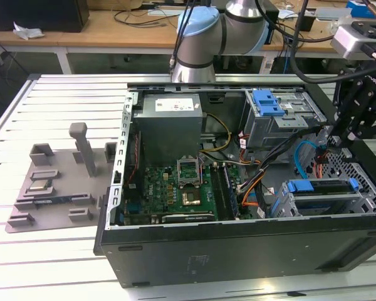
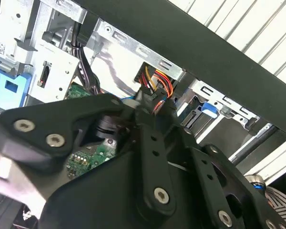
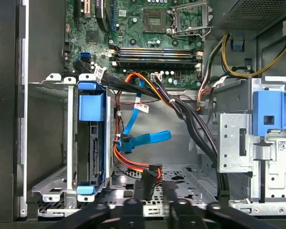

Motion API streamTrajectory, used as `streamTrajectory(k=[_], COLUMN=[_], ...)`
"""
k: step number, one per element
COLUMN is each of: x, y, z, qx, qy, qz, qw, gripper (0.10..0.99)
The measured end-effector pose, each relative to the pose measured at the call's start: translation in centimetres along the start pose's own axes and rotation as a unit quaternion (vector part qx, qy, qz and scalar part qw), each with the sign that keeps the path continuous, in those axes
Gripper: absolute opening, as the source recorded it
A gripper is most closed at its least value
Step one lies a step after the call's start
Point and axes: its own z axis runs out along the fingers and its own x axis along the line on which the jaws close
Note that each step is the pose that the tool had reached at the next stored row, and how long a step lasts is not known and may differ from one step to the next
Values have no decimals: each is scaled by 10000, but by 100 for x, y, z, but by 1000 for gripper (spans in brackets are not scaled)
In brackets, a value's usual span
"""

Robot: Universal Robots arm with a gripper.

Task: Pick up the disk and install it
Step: 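Insert the first disk wire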

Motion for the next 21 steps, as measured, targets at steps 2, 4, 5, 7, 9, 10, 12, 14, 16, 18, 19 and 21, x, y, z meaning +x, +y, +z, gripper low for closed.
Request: streamTrajectory(k=[2,4,5,7,9,10,12,14,16,18,19,21], x=[-1,-10,-14,-16,-16,-15,-15,-15,-15,-15,-15,-15], y=[0,-1,-2,-2,-3,-4,-4,-4,-4,-4,-4,-4], z=[1,38,57,97,137,146,159,160,159,160,160,160], qx=[0,0,0,0,0,0,-1,-1,-1,-1,-1,-1], qy=[1,15,17,25,68,90,140,147,148,148,148,148], qz=[0,0,0,1,2,2,3,4,3,3,3,3], qw=[10000,10000,10000,10000,10000,10000,9999,9999,9999,9999,9999,9999], gripper=[361,361,361,361,361,361,361,361,361,361,345,282])
